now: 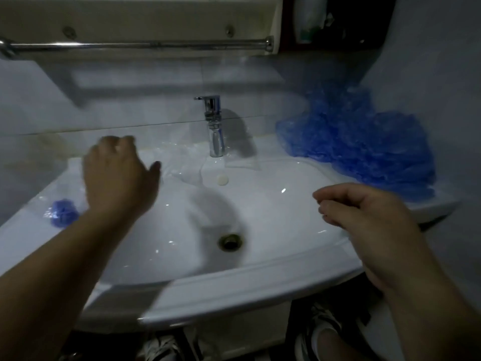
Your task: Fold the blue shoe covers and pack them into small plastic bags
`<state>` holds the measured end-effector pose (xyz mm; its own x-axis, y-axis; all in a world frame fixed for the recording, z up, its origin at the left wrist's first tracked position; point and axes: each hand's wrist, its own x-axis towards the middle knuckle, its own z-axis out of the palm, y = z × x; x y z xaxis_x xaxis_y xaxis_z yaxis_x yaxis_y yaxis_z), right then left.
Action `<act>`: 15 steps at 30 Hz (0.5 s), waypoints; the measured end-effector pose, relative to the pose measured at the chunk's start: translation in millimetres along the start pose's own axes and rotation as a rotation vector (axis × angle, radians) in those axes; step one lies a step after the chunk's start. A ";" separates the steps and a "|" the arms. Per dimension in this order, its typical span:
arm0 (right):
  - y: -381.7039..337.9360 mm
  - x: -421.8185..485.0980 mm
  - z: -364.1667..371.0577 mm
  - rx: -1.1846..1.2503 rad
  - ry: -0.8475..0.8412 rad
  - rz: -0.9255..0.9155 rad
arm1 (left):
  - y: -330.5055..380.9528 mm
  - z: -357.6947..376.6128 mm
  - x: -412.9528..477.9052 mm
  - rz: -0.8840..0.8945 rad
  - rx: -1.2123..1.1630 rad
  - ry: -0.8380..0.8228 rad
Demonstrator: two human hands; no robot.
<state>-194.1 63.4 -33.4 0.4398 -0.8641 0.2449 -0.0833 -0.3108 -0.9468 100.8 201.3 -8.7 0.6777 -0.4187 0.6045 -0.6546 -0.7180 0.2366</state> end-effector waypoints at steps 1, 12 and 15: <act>2.0 2.8 -1.3 -0.035 0.020 0.014 | 28.2 -1.2 -7.6 0.063 -0.094 -0.074; 21.7 126.9 -74.3 -0.845 0.239 -0.138 | 173.5 26.0 -54.8 0.464 -0.385 -0.511; 27.0 169.7 -96.4 -0.927 0.235 -0.112 | 186.0 27.8 -51.1 0.458 -0.405 -0.545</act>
<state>-207.9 -129.9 2.7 0.3059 -0.8365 0.4546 -0.7698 -0.4982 -0.3989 -46.3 73.7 -16.7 0.3134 -0.9079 0.2784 -0.9055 -0.1973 0.3758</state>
